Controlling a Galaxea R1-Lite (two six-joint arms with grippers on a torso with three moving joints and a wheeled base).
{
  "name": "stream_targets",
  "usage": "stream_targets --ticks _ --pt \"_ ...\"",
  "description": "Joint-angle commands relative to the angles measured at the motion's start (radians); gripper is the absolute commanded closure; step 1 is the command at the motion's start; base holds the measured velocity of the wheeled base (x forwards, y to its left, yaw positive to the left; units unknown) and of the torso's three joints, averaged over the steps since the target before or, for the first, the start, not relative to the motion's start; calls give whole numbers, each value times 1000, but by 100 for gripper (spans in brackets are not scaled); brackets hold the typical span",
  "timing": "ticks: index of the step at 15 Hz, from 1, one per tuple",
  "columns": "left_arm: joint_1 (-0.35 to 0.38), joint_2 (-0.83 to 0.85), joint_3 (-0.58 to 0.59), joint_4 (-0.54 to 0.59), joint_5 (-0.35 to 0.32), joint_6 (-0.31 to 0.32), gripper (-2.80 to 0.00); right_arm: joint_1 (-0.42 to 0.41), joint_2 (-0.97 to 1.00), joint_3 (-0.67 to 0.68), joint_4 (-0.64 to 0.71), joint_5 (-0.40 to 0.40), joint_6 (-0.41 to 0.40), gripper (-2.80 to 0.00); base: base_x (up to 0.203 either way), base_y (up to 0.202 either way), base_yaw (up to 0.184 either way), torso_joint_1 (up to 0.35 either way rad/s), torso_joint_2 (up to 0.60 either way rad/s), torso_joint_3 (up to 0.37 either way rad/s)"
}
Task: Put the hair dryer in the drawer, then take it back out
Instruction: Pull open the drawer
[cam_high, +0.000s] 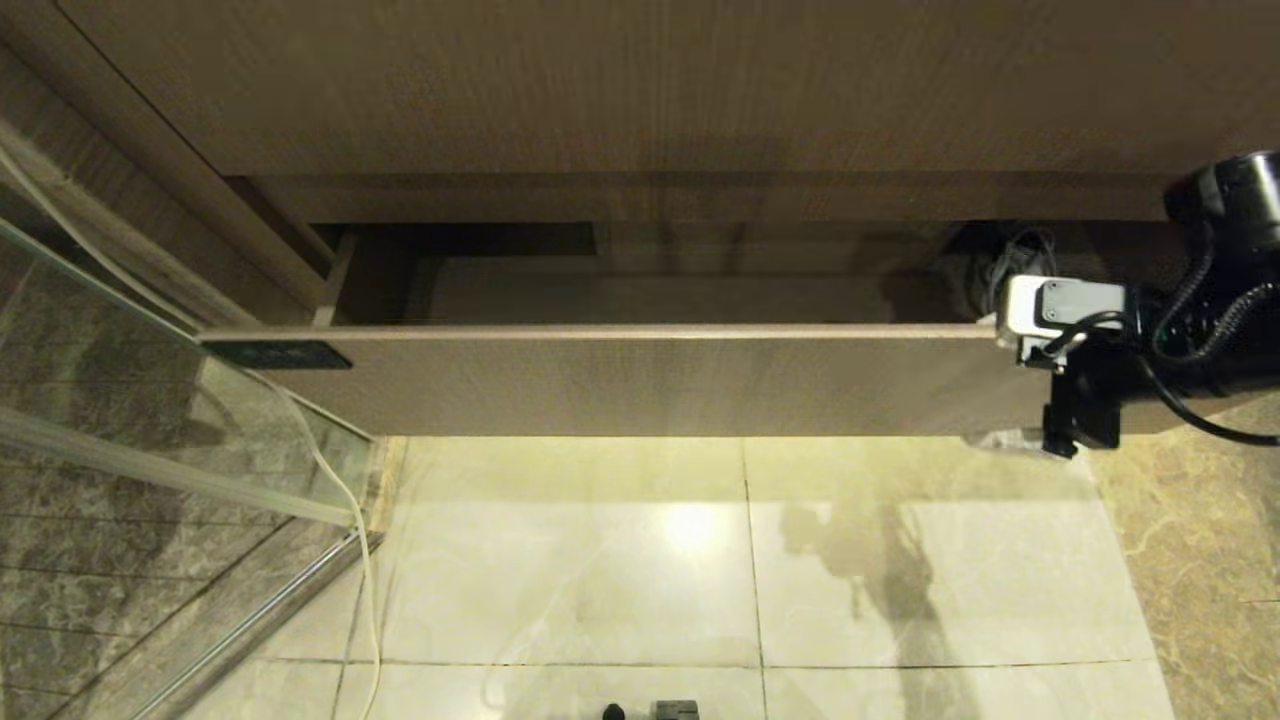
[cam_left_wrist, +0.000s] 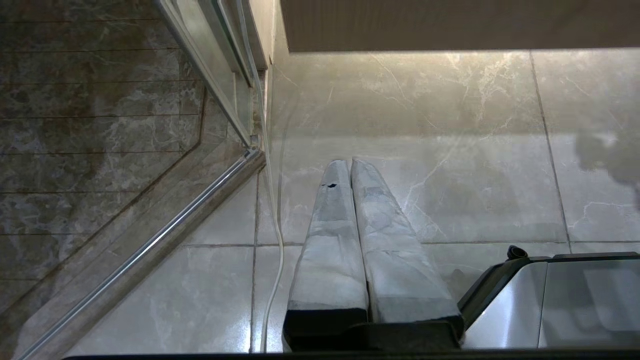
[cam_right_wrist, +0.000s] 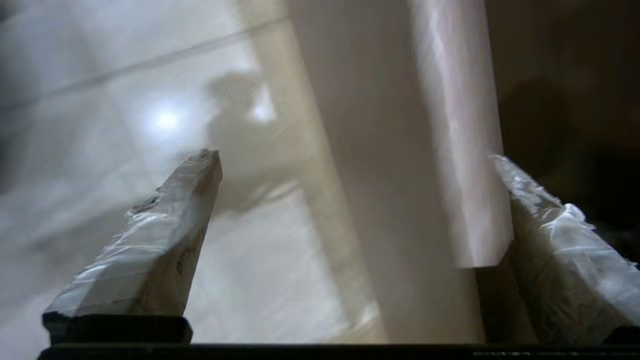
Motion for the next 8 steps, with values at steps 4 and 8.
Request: stream_targets --ticks 4,8 --pt "1 0 0 0 0 0 0 -36 -237 53 285 5 -5 -280 0 0 0 0 0 0" --pt "1 0 0 0 0 0 0 -61 -387 37 429 16 131 -280 0 0 0 0 0 0"
